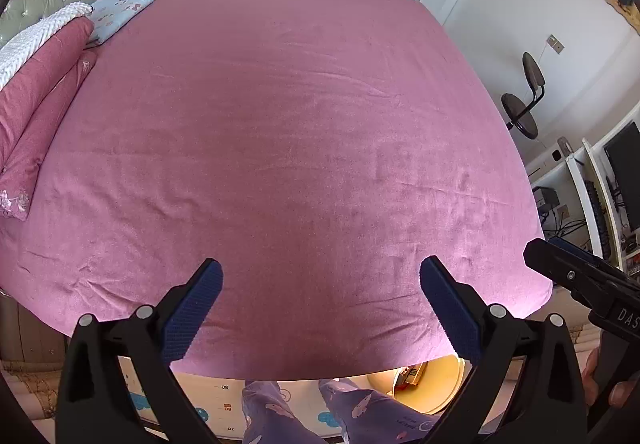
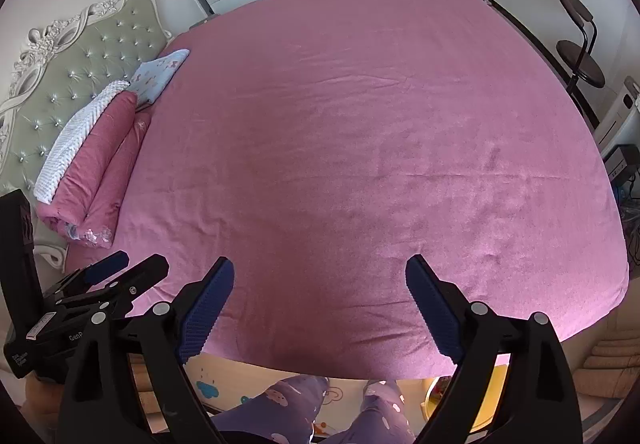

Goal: Collect trash

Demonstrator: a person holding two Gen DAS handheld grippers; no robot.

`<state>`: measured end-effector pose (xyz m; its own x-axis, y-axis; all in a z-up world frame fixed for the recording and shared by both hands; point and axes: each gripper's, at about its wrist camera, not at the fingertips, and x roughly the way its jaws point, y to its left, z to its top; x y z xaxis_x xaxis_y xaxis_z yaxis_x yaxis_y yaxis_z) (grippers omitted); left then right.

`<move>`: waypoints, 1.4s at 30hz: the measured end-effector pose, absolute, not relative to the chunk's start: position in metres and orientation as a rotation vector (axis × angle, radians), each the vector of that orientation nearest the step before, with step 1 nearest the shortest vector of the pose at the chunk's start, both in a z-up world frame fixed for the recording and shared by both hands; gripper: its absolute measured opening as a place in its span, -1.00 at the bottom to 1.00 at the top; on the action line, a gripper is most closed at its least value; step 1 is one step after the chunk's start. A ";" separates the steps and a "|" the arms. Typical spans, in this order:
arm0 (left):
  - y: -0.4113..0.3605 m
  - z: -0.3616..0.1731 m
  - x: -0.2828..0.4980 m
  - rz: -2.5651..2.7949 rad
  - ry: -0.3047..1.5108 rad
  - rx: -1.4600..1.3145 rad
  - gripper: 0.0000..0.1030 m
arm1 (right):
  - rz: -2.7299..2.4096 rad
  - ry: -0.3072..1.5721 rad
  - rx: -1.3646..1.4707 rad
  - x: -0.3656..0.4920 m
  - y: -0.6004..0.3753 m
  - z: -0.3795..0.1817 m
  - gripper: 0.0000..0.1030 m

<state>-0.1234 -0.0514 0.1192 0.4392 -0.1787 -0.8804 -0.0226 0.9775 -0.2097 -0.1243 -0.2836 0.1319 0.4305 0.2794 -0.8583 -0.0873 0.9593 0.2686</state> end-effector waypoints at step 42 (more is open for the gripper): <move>-0.059 0.136 -0.110 -0.105 1.071 -0.152 0.91 | 0.230 1.121 0.211 -0.122 -0.270 0.129 0.67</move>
<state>-0.1103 -0.0593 0.1365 0.4761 -0.1586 -0.8649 0.0117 0.9847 -0.1741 -0.1221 -0.2701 0.1285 0.4158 0.2875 -0.8628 -0.0762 0.9564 0.2820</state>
